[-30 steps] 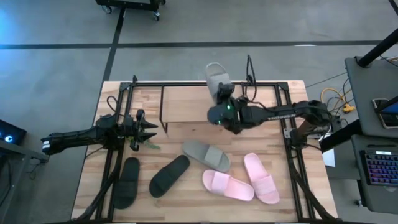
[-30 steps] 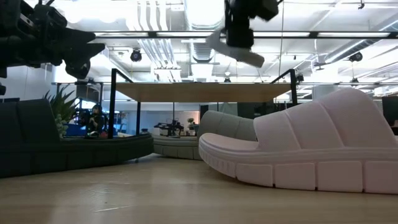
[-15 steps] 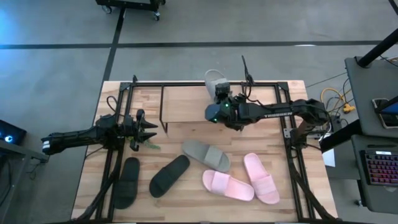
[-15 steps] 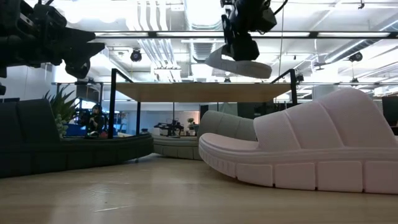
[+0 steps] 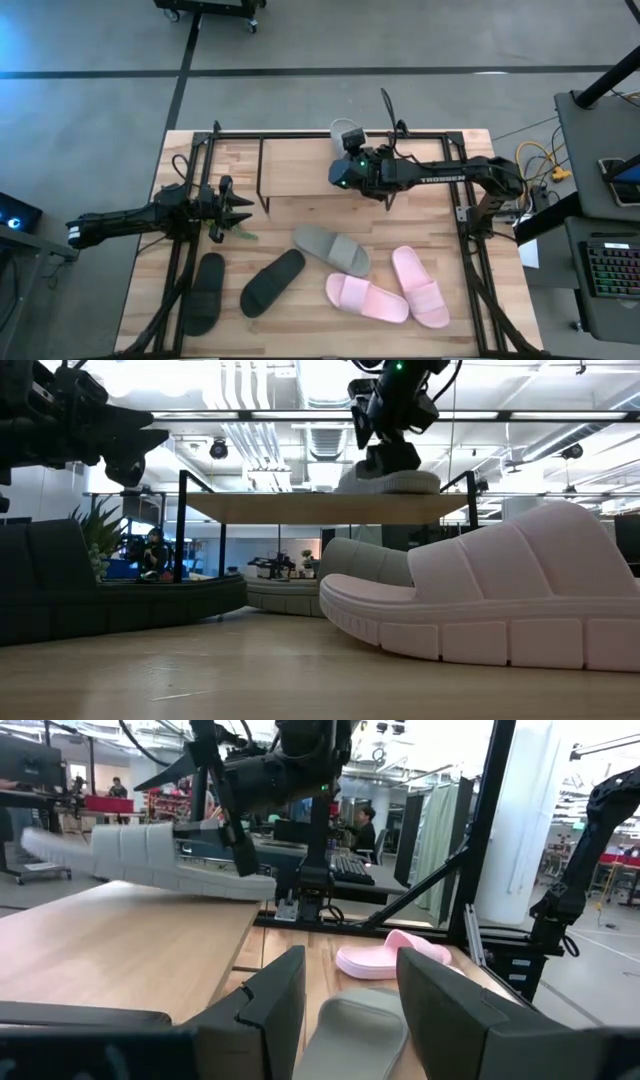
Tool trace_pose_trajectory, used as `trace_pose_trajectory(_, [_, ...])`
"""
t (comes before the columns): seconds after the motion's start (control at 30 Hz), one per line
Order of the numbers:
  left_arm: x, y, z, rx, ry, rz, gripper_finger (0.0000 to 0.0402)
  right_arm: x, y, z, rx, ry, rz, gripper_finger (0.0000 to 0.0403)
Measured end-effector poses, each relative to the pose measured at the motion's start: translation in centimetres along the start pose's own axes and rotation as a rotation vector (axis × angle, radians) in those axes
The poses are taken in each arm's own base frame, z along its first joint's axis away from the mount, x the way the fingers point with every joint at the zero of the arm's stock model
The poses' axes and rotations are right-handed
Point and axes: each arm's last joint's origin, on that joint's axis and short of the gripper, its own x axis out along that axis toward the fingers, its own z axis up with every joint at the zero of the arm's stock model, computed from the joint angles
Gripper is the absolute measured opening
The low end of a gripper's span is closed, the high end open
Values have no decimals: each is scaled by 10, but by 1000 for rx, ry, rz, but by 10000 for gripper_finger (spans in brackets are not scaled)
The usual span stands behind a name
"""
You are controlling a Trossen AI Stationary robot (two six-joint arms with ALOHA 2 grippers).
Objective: Pick and place slides into the shelf
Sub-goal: Put the right gray slide on the shelf, then put the gray slide on the shelf
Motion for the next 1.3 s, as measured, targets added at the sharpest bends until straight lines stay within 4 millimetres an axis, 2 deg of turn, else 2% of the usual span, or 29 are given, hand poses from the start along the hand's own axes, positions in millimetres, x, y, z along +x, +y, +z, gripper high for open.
trace_pose_trajectory(0.17, [0, 0, 0, 0, -1, 0, 145, 0, -4, -1, -34, 37, -39, 260])
trace_pose_trajectory(0.33, [0, 0, 0, 0, 0, 0, 145, -1, -6, -4, -156, 156, -114, 285])
trace_pose_trajectory(0.57, [0, 0, 0, 0, 0, 0, 145, -5, -5, -4, -285, 239, -136, 291])
trace_pose_trajectory(0.73, [0, 0, 0, 0, 0, 0, 145, -18, 8, 3, -429, 383, -127, 291])
trace_pose_trajectory(0.9, [0, 0, 0, 0, -2, -1, 145, -43, 24, 6, -779, 644, -18, 288])
trace_pose_trajectory(1.0, [0, 0, 0, 0, -1, 0, 145, -63, 30, 4, -1060, 932, 138, 286])
trace_pose_trajectory(1.1, [0, 0, 0, 0, 0, 0, 145, -84, 22, -3, -1234, 1222, 279, 286])
trace_pose_trajectory(1.17, [0, 0, 0, 0, 0, 0, 145, -96, 15, -4, -1287, 1333, 289, 285])
trace_pose_trajectory(1.3, [0, 0, 0, 0, 0, 0, 145, -110, 8, -6, -1240, 1380, 220, 283])
